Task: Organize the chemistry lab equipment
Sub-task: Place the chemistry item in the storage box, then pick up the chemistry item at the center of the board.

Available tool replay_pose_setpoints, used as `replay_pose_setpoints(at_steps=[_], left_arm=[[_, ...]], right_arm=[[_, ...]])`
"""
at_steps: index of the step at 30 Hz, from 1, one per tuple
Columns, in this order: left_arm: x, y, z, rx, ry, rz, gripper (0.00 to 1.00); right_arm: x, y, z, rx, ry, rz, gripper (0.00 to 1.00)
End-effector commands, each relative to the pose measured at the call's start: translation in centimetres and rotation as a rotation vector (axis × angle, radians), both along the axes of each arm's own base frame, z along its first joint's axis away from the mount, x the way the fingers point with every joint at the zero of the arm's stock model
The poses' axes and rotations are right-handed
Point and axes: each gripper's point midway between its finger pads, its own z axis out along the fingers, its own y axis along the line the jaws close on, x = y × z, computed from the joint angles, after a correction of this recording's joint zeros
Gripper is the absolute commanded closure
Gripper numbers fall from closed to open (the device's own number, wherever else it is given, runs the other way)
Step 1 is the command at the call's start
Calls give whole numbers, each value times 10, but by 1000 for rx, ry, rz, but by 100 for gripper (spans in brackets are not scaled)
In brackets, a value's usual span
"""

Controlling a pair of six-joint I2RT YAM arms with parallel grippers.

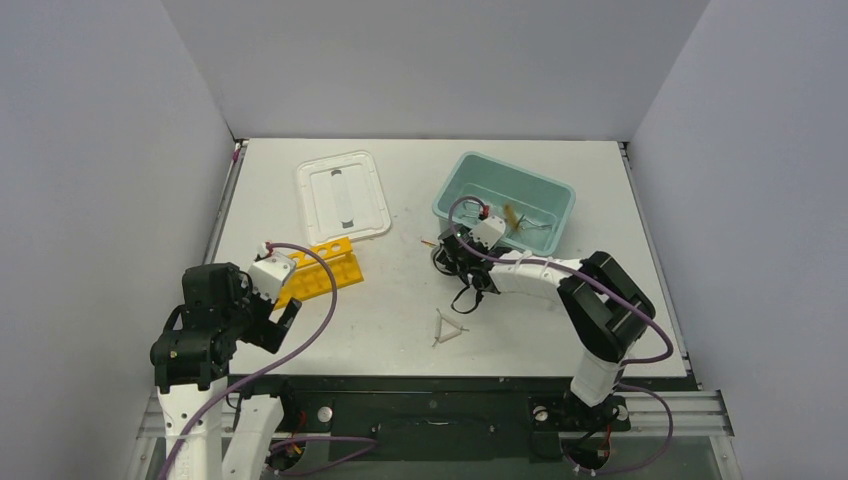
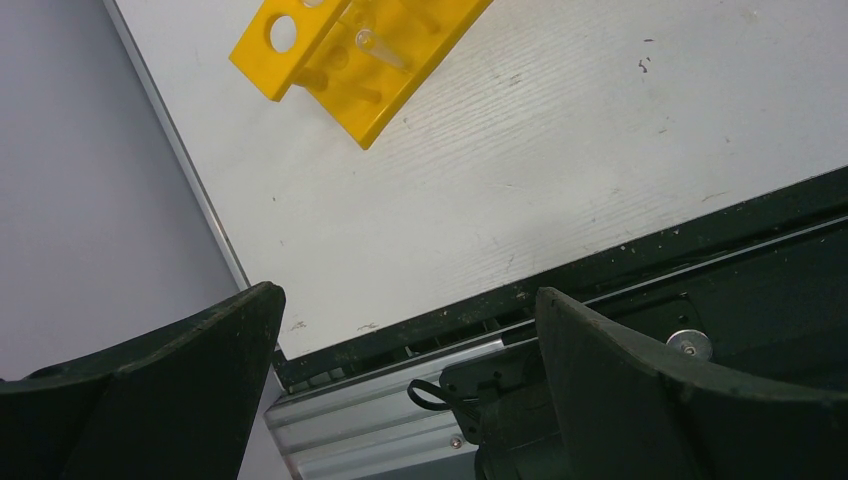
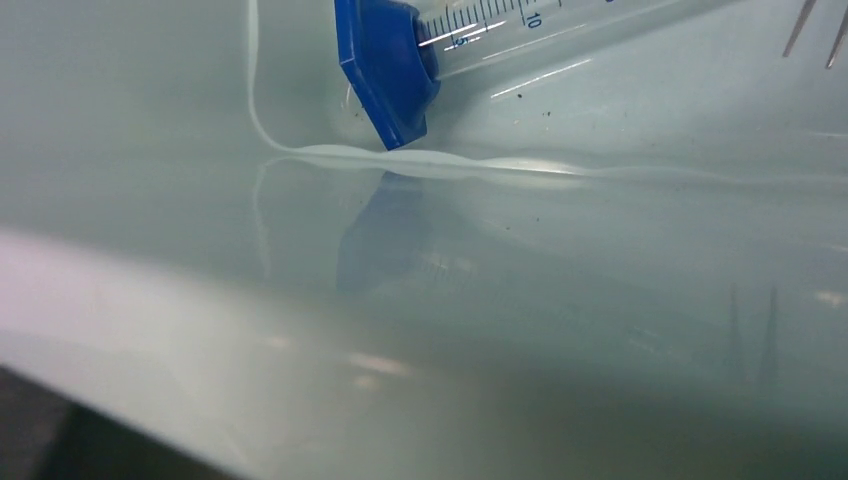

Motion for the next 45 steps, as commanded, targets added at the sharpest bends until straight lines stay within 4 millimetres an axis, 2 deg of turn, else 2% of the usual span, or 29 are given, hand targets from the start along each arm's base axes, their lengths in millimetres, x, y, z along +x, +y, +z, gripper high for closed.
replay_pose_setpoints(at_steps=[1,11,15,18,22,30,40,45], left_arm=[[4,-1,13,0,-48,-7,3],[2,0,11,3,-40,-8,3],[1,0,12,8,-42,-9,3],[0,1,12,11,-43,-10,3],[0,0,11,9,-43,-10,3],[-3,2,10,24,-36,-19,3],[-1,0,7,19,-28,-27,3],[-1,1,5,20,-22,-25,3]], right_arm=[[15,11,7,37,-37,-42,59],[-1,15,7,-45,-101,-44,59],[-10,12,19,-144,-183,-24,54],[-10,8,29,-195,-226,-33,53],[-6,1,32,-238,-248,-56,53],[4,-10,14,-259,-223,-110,56],[10,-1,-11,-253,-190,-113,58],[15,4,-14,-239,-190,-114,61]])
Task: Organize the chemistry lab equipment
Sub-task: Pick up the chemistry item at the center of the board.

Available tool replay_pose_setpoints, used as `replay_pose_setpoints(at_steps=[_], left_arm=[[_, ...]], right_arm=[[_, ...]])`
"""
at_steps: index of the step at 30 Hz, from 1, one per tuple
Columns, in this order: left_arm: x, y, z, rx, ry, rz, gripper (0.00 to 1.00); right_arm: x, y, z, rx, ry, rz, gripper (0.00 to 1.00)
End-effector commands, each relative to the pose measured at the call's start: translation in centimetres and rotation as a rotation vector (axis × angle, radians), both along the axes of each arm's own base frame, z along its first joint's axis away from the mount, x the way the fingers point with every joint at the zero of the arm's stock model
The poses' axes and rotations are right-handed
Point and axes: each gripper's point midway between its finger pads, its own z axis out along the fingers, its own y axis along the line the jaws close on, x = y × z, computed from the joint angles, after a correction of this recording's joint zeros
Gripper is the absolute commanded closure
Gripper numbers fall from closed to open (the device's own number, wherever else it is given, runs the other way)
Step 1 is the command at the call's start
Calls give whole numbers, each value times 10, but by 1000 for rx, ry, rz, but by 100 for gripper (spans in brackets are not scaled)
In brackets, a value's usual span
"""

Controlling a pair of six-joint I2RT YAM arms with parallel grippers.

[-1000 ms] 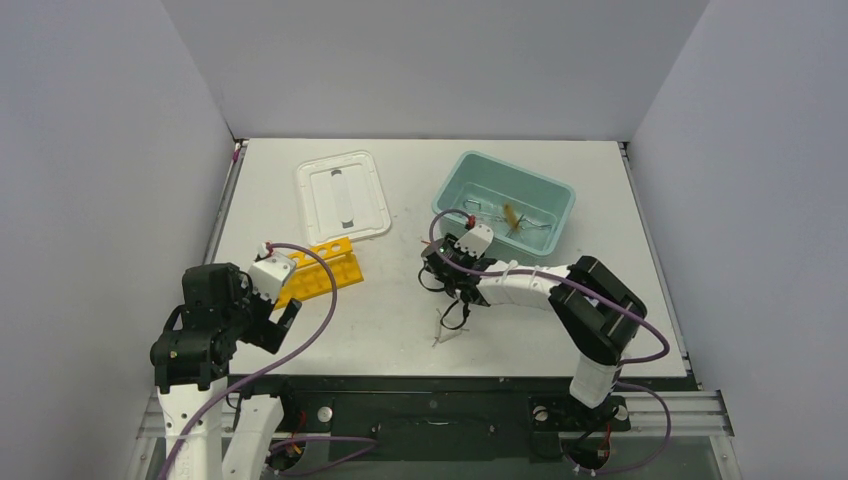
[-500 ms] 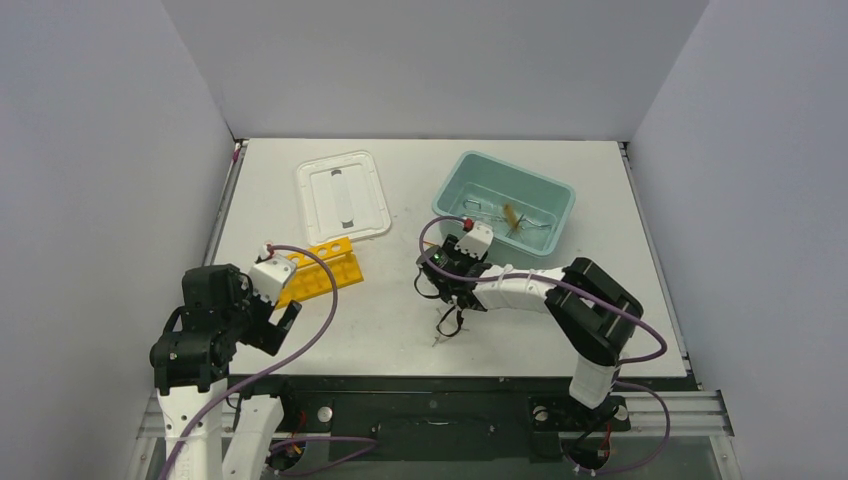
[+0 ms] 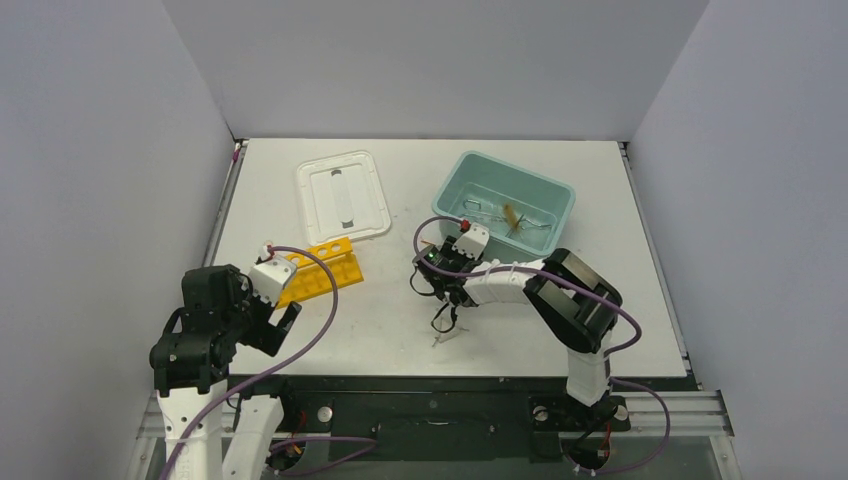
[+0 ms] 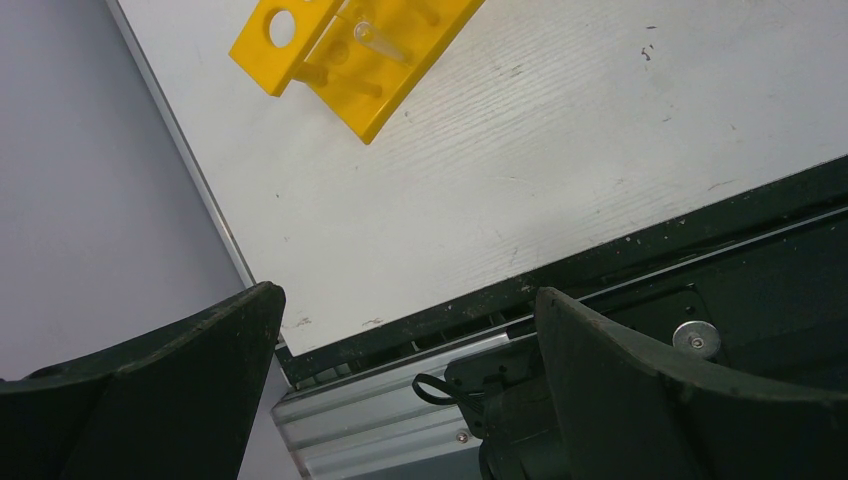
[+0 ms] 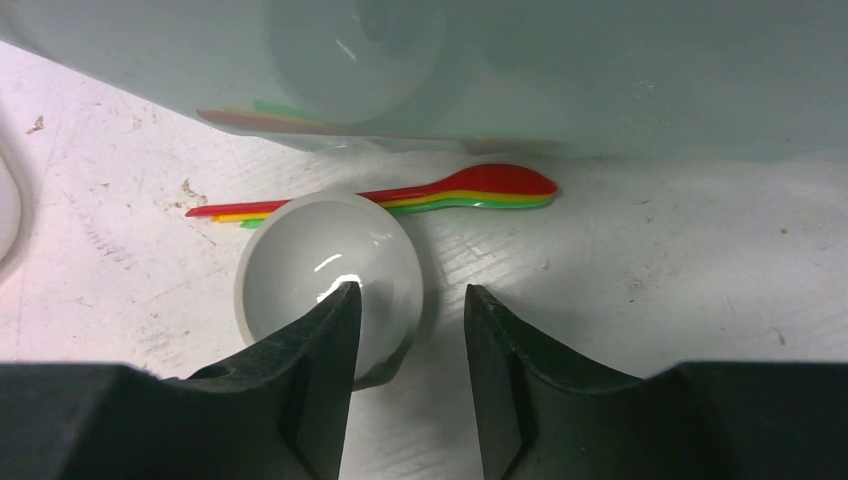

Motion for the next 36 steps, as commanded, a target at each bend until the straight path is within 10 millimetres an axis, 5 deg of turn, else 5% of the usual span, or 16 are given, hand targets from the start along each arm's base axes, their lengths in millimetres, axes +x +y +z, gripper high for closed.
replay_pose_setpoints(at_steps=[1,6,14,23,29,30,36], left_arm=[[3,0,6,3,-23,-10,3],[3,1,4,9,-19,-8,3],[3,0,4,5,-21,-9,3],[4,-1,3,-2,-28,-11,3],[3,-1,2,-2,-32,-12,3],[4,-1,2,-1,-32,-13,3],[5,-3,6,-9,-38,-14,3]], right_arm=[[13,11,5,54,-37,-19,62],[14,17,4,73,-36,-10,68],[9,27,7,147,-35,42,100],[-12,39,30,194,-11,227,100],[-30,43,73,155,37,413,100],[-27,43,92,167,13,427,100],[-6,1,174,173,-51,418,100]])
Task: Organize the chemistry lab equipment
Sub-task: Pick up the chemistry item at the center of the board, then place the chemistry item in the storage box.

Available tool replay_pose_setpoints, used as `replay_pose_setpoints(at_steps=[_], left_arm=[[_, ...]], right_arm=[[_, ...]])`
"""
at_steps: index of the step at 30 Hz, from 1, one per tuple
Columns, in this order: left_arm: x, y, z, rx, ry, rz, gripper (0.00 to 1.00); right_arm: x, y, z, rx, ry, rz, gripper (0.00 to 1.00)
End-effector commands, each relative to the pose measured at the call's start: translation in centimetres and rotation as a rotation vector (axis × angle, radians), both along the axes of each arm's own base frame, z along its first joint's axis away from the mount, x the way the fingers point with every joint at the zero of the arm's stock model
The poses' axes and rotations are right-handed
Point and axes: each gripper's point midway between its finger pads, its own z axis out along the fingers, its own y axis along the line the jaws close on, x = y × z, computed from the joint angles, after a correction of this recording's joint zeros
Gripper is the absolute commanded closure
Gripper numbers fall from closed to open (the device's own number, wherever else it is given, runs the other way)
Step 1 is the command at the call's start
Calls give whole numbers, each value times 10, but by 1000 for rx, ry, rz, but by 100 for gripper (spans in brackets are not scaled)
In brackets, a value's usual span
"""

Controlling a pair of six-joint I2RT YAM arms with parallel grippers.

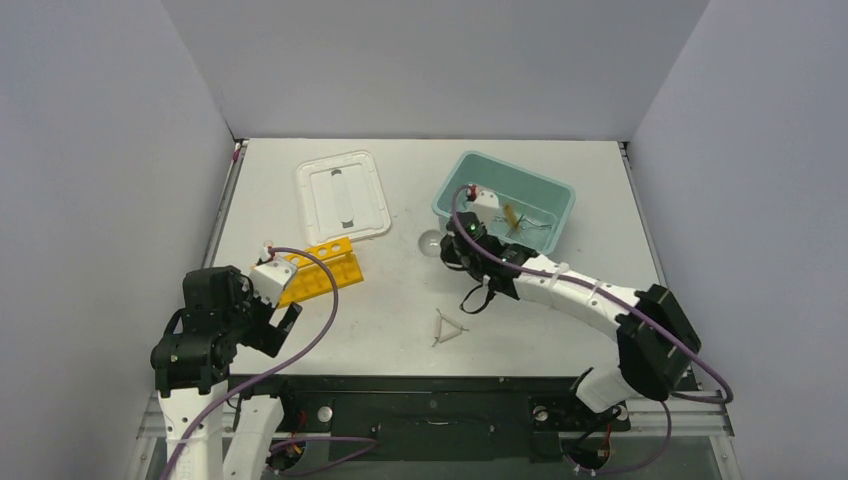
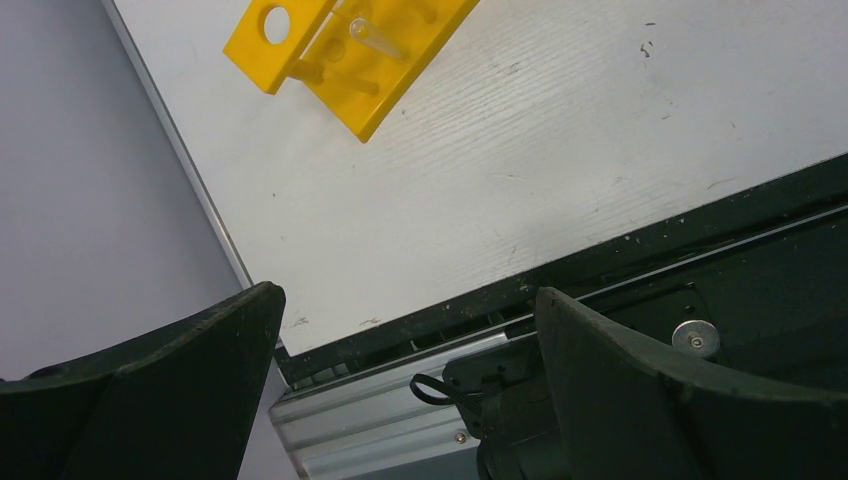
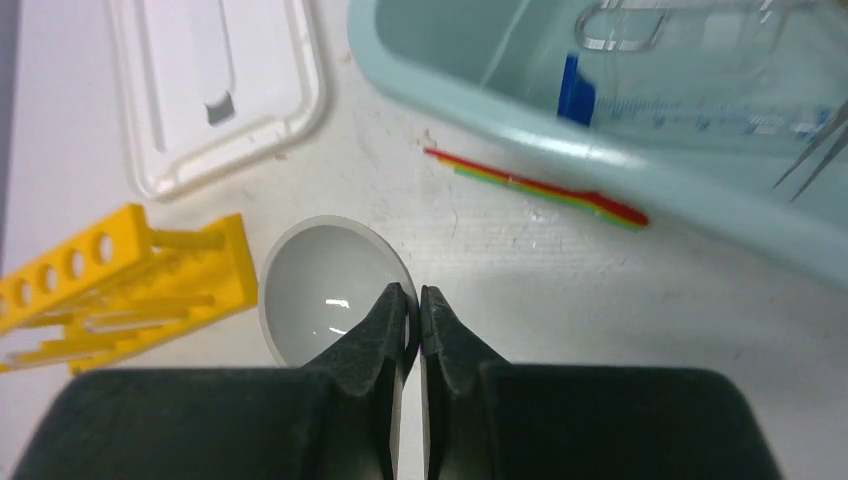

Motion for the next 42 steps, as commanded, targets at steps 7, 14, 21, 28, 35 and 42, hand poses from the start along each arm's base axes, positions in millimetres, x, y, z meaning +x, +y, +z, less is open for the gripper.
replay_pose_setpoints(at_steps=[7,14,21,28,35,42], left_arm=[[6,-3,12,-17,-48,-10,3],[5,-3,15,-16,-47,-9,3],[4,-2,16,-8,-43,-8,3],[4,-2,17,-11,-38,-5,3],[5,-1,18,-5,-33,-7,3],[8,-4,16,-22,-20,-16,3]], right_arm=[[73,-119,110,28,-106,-192,100],[103,-155,67,-62,-15,-286,100],[118,-164,14,-152,74,-332,100],[130,-165,-27,-211,140,-351,100],[137,-156,-7,-211,98,-322,61],[112,-127,89,-256,-121,-231,46]])
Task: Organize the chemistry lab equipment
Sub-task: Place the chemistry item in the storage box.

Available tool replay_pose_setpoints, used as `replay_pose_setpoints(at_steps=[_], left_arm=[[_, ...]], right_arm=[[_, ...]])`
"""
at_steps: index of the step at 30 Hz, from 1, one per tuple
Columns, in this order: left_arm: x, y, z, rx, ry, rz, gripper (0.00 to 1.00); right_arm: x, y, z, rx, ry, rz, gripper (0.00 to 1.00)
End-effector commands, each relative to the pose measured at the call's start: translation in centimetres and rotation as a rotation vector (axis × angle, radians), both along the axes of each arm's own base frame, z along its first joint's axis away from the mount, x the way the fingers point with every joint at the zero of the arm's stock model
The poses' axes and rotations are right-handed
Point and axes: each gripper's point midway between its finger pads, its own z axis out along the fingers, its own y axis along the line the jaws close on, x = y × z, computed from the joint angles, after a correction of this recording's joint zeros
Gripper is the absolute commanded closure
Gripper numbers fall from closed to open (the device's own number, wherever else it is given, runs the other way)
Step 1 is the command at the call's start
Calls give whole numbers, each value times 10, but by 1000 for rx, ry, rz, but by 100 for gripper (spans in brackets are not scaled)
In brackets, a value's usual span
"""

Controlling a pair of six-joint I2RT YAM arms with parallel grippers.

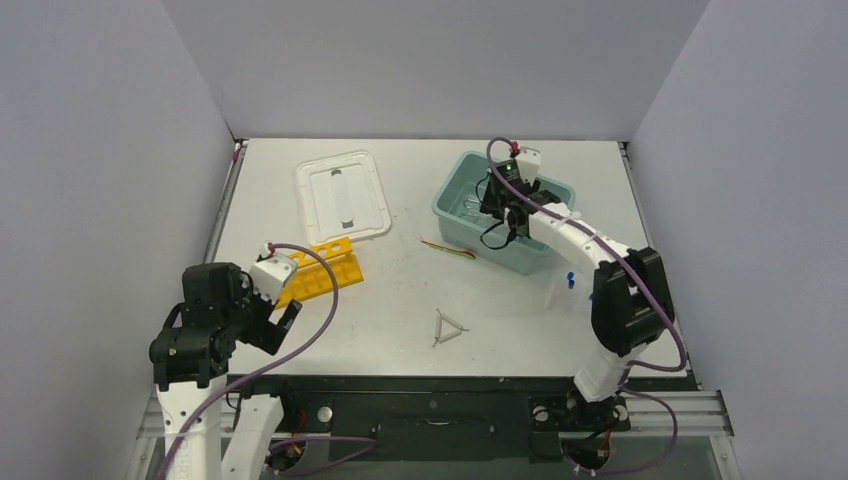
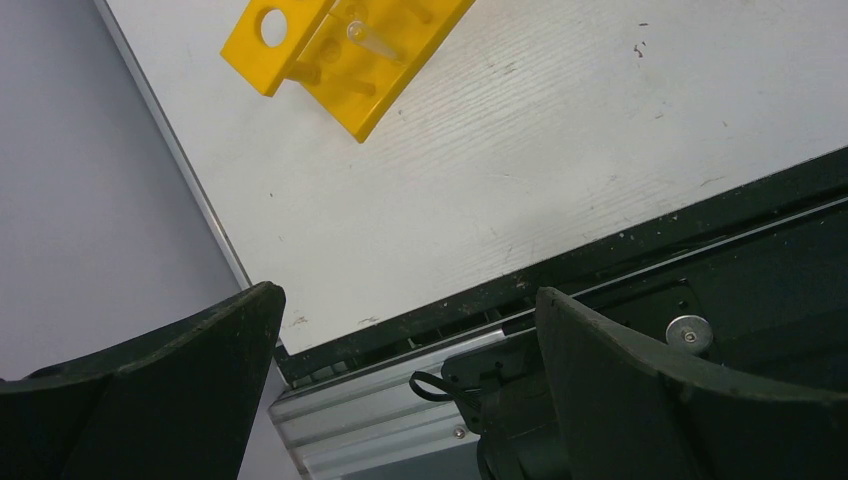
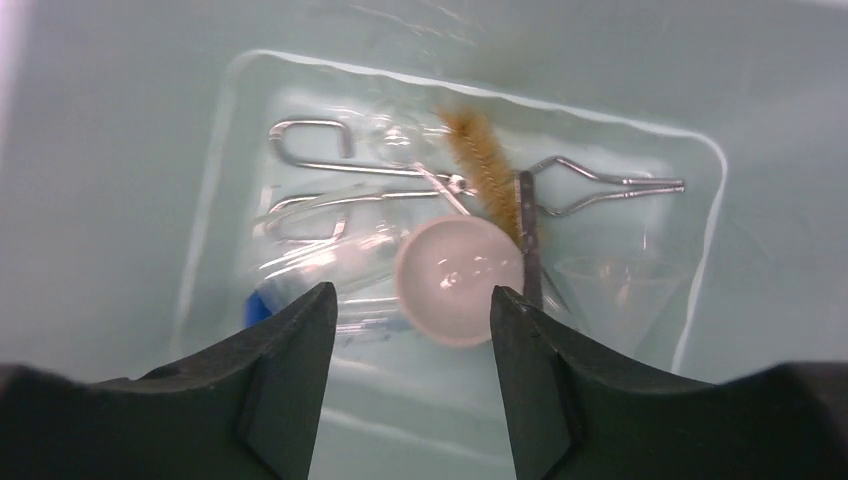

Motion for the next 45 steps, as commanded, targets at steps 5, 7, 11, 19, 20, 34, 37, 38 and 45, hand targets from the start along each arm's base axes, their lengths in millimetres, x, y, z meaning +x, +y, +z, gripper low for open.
replay_pose_setpoints(at_steps=[5,7,11,19,20,34,37,38,45], left_arm=[[7,-6,11,-30,-30,-13,3],[7,-6,10,-32,-26,-14,3],[6,-6,3,-31,-16,-15,3],[6,-7,-3,-31,-13,-25,3],[6,-7,-3,-32,-12,-25,3],[6,-10,-9,-51,-5,-27,3],[5,-9,-9,-45,-7,-26,3],[5,-9,-8,-43,-8,-26,3],[6,-9,-8,-46,-9,-23,3]], right_arm=[[-58,59,132,-87,-319,223,34],[-81,73,127,-98,-331,299,31],[-127,104,92,-31,-264,444,31],[-209,119,-2,-54,-44,535,48],[-215,115,-14,-54,-18,545,51],[-249,143,-75,-65,215,800,55],[-248,144,-84,-87,241,803,56],[-247,143,-85,-90,243,801,57],[-246,149,-88,-81,248,797,73]])
